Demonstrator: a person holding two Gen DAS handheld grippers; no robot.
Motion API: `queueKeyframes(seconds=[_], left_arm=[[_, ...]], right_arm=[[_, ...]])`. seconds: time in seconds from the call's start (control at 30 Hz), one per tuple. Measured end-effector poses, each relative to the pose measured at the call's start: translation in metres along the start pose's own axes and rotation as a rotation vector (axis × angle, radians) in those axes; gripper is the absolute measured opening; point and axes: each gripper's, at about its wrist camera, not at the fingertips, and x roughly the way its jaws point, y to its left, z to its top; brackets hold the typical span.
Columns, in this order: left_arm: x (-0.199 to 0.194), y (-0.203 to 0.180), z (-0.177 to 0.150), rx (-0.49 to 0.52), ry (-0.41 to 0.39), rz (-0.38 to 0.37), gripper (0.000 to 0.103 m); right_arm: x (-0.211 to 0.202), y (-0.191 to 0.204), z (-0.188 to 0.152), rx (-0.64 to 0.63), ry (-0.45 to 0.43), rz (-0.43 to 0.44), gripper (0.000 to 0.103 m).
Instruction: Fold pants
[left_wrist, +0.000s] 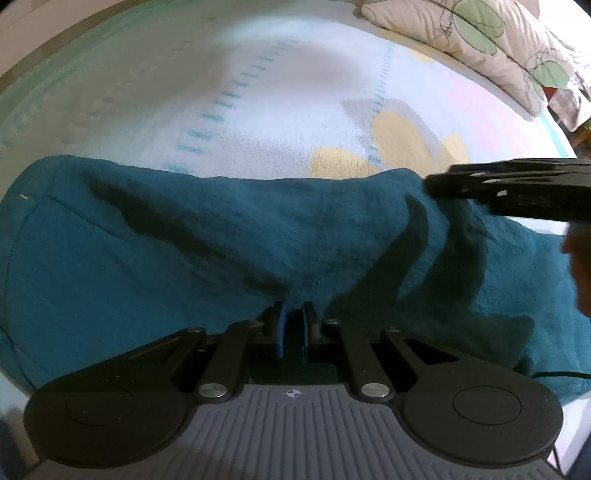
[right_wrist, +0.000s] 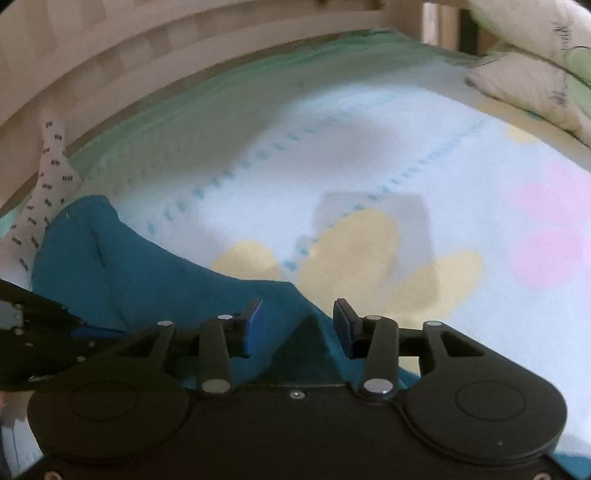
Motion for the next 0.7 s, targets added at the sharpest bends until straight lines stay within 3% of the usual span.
queueKeyframes(seconds=[0.07, 0.17, 0.37, 0.57, 0.7], left_arm=[[-0.001, 0.000, 0.001, -0.003, -0.005, -0.004, 0.010], [-0.001, 0.001, 0.000, -0.009, -0.009, -0.005, 0.010], [-0.005, -0.001, -0.003, -0.008, -0.013, 0.002, 0.010], [-0.005, -0.002, -0.003, 0.001, -0.012, 0.010, 0.010], [-0.005, -0.002, -0.003, 0.010, -0.016, 0.015, 0.010]], right_arm=[[0.009, 0.002, -0.004, -0.015, 0.026, 0.004, 0.051], [0.006, 0.007, -0.018, -0.031, 0.015, 0.000, 0.022], [-0.004, 0.017, -0.037, -0.080, 0.008, 0.021, 0.021], [0.009, 0.003, -0.016, -0.017, 0.017, 0.026, 0.034], [0.019, -0.005, -0.008, 0.018, 0.031, 0.085, 0.035]])
